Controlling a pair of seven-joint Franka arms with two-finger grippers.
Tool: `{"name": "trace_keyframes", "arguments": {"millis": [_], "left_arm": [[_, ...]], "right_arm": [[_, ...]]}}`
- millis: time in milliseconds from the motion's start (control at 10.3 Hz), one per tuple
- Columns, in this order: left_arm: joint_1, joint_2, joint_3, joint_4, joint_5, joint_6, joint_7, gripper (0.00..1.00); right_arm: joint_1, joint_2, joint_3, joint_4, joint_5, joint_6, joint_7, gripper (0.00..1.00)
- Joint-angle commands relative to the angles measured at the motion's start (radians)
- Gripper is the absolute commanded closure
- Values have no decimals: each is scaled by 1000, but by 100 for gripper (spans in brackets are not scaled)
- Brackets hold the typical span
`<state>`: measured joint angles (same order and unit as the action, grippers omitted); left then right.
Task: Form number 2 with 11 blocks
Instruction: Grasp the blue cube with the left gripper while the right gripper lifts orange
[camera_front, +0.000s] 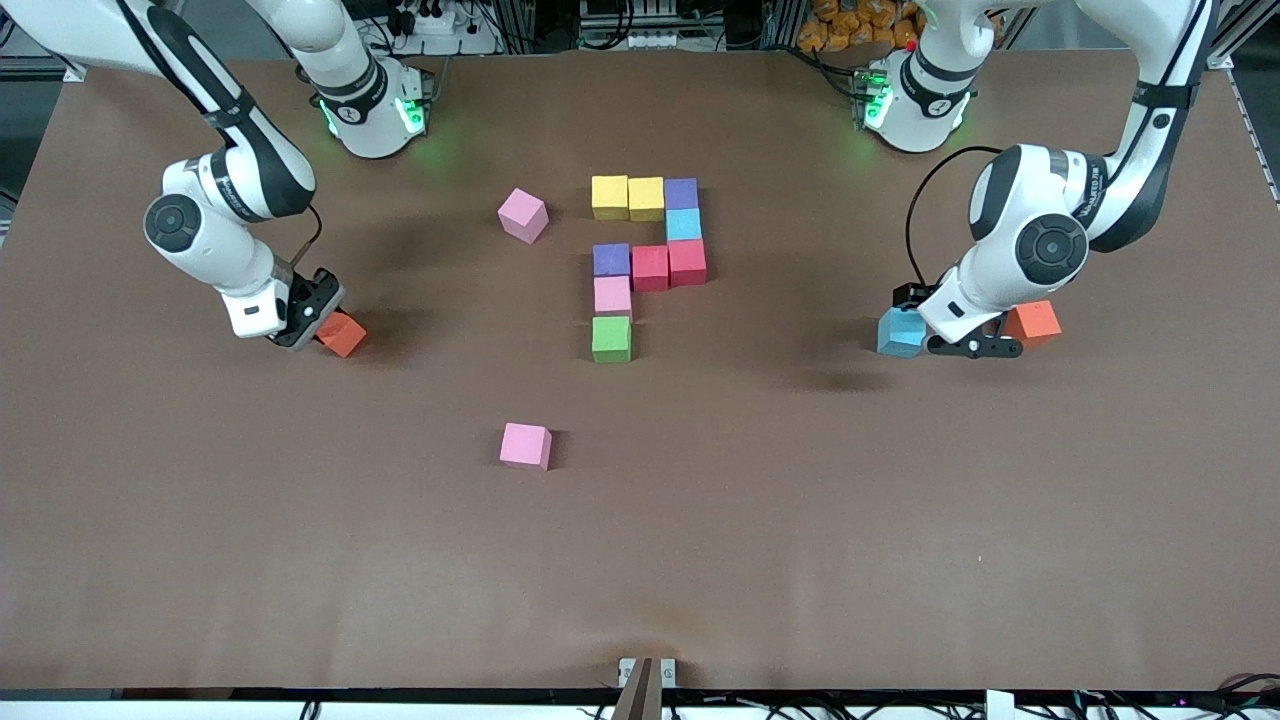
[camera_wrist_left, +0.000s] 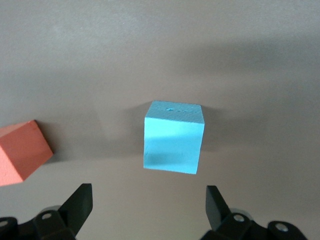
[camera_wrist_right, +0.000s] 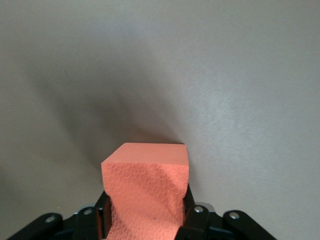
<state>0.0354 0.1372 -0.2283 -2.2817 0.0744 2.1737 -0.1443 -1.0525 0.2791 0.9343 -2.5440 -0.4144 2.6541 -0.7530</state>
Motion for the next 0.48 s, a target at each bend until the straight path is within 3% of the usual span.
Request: {"name": "trace_keyframes", "arguments": {"millis": [0, 194, 388], "left_arm": [[9, 34, -11, 4, 13, 44, 23, 0], [11, 64, -11, 1, 4, 76, 23, 0], [12, 94, -11, -4, 2, 103, 23, 0]], "right_arm": [[-3, -46, 69, 56, 5, -67, 7, 58], [8, -63, 130, 170, 92, -225, 9, 58], [89, -61, 133, 331, 170, -420, 17, 58]]}}
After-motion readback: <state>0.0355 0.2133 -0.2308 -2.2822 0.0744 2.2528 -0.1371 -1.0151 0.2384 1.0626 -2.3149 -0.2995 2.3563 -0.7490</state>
